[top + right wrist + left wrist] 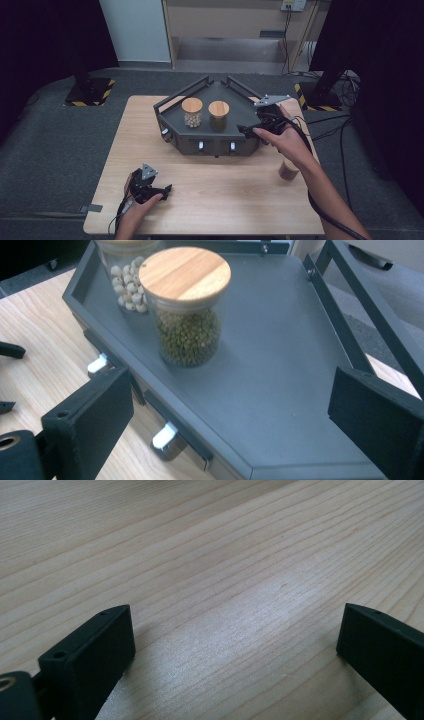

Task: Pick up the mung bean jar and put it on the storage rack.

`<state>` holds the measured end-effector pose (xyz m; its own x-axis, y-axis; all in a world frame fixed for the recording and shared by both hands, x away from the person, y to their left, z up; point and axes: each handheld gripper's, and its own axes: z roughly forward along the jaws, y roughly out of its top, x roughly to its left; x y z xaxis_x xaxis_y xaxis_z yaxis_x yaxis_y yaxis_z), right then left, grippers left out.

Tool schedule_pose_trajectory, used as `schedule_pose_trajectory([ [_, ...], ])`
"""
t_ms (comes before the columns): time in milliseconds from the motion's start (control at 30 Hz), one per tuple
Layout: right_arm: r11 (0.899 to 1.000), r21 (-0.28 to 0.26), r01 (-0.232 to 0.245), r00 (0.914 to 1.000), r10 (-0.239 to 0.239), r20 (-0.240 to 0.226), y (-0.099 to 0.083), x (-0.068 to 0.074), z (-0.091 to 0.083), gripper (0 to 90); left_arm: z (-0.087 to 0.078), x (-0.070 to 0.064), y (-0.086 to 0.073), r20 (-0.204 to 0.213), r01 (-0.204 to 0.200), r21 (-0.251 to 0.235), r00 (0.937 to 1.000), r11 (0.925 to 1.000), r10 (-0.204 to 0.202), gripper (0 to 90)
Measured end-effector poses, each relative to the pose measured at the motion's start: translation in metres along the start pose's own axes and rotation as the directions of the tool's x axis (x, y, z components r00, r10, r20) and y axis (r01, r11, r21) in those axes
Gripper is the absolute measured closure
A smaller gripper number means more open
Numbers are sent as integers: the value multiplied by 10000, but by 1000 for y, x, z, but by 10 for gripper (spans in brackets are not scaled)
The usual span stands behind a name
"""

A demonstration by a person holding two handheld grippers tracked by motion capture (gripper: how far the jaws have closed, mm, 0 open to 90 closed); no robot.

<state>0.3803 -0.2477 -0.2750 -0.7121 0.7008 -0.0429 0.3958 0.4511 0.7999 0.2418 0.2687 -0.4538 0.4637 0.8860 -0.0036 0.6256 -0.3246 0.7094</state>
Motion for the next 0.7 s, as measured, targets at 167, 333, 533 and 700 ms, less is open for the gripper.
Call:
schedule_pose_trajectory([
  [167, 10000, -2, -3, 10000, 3, 56, -7, -2, -7, 40, 0, 0, 0, -2, -2, 0, 10000, 10000, 2, 8],
  [333, 10000, -33, -25, 10000, 25, 72, -12, -6, -15, 38, 0, 0, 0, -5, -1, 0, 10000, 10000, 1, 8],
  [533, 9999, -39, -129, 9998, 130, 158, -21, -10, -25, 38, 0, 0, 0, -11, 2, 1, 10000, 10000, -2, 8],
  [700, 9998, -56, -188, 9995, 189, 240, -28, -13, -30, 37, 0, 0, 0, -14, 0, 3, 10000, 10000, 0, 8],
])
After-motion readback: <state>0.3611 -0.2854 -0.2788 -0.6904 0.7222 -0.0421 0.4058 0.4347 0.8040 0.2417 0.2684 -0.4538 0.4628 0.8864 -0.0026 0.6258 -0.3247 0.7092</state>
